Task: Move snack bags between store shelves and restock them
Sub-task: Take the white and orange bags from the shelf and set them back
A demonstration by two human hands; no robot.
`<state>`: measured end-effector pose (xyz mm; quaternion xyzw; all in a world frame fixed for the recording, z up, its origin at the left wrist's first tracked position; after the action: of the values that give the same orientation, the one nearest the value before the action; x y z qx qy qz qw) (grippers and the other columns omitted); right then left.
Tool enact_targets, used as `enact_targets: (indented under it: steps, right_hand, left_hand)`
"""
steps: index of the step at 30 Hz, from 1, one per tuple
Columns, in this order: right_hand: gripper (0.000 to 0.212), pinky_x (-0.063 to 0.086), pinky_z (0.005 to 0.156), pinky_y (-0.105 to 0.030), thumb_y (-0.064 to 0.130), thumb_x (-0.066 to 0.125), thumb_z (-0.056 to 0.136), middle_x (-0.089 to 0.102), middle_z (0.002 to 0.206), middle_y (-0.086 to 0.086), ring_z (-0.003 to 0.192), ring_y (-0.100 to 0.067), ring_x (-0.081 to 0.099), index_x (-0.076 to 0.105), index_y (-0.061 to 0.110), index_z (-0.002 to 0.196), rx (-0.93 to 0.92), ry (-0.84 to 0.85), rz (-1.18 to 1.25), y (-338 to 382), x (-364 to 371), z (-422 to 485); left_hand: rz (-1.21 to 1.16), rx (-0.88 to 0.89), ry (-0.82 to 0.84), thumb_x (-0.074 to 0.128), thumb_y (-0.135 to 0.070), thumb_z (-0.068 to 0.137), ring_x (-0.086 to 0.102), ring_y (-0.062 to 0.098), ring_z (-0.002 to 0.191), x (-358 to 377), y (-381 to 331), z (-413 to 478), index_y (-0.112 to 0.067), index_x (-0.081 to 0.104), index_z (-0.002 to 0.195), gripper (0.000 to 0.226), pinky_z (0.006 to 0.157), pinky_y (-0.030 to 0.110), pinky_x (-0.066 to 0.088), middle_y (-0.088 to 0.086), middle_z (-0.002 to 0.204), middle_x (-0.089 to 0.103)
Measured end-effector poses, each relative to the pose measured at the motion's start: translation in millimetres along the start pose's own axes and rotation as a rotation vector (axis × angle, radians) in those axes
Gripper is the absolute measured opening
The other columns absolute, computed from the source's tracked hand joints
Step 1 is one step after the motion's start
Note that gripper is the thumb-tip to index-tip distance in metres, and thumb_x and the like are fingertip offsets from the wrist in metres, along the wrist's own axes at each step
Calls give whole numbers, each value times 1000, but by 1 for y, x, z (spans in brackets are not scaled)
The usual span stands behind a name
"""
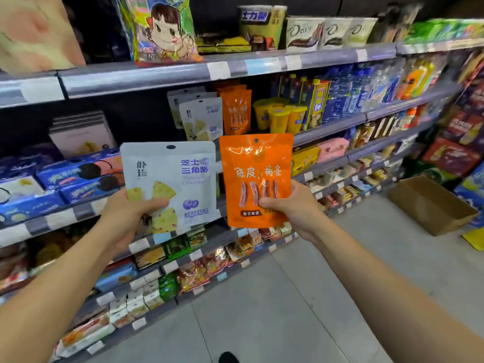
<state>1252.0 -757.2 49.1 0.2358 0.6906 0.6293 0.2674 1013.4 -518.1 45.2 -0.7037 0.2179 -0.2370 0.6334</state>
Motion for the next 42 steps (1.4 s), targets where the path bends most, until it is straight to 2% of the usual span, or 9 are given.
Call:
enact_targets:
  steps: [5,9,13,18,22,29,31,37,42]
  right_hand:
    - [54,56,92,-48,22,89,66,75,107,2,99,-21,72,64,24,114,10,-26,-79,-7,-21,75]
    - [52,57,89,-45,16,88,68,75,106,2,96,-18,73,65,22,113,10,-32,-97,-7,-43,128]
    - [54,59,82,-38,15,88,68,75,109,0,95,-19,73,65,19,117,-12,-50,-74,-4,-62,178]
    - [46,59,82,-36,18,88,69,75,105,3,92,-16,73,67,22,110,-13,-47,-79,-16,-73,263]
    - [50,58,83,-39,9,87,69,73,108,-2,95,-20,71,64,18,113,-2,-6,-46,-26,-69,329]
    - [49,48,56,-12,7,88,65,68,88,13,78,1,64,62,22,103,-32,-29,-66,-29,-39,423]
    - [49,48,53,-10,4,87,65,66,86,15,77,3,62,61,22,102,-20,-51,-33,-36,-34,441]
    - [57,48,70,-20,-2,84,67,65,93,15,84,-1,62,59,20,114,16,-68,9,-54,-33,478]
    - [65,47,93,-36,5,83,71,64,120,1,110,-21,59,53,17,128,18,4,-42,-58,-35,494]
  left_hand:
    - [-33,-4,-54,79,-3,73,70,32,98,24,13,66,-5,64,121,50,89,52,53,13,111,73]
    - [-11,4,-99,85,-16,56,75,24,84,49,16,109,-7,67,115,61,65,39,60,7,98,77]
    - [0,3,-120,85,-9,64,75,22,87,70,15,144,-17,71,105,44,61,33,60,1,95,79]
    - [-4,-2,-217,84,-12,64,74,21,92,81,21,188,-22,70,103,43,80,41,58,1,100,78]
    - [0,-21,-317,85,-21,54,74,20,93,80,30,207,-25,70,106,54,81,41,57,-3,101,78]
    - [-28,4,-449,83,-5,67,73,20,97,81,36,254,-25,72,106,45,86,43,56,-3,103,77]
    - [-34,14,-472,83,-4,67,74,18,94,81,39,266,-26,73,100,41,85,42,56,-5,98,78]
    - [-49,23,-485,85,-6,62,74,16,92,79,43,288,-25,71,103,47,77,35,57,-7,96,78]
    - [-54,31,-477,83,-2,65,75,13,87,81,43,297,-30,71,94,41,64,28,58,-10,92,78]
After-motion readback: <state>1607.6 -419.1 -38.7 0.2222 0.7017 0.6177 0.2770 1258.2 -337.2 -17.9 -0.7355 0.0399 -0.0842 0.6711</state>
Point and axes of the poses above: each hand's wrist, its own z-axis towards the middle knuckle, its own x-axis out of the palm, y = z × x, the point moved 3 cm from there along z, towards the middle knuckle
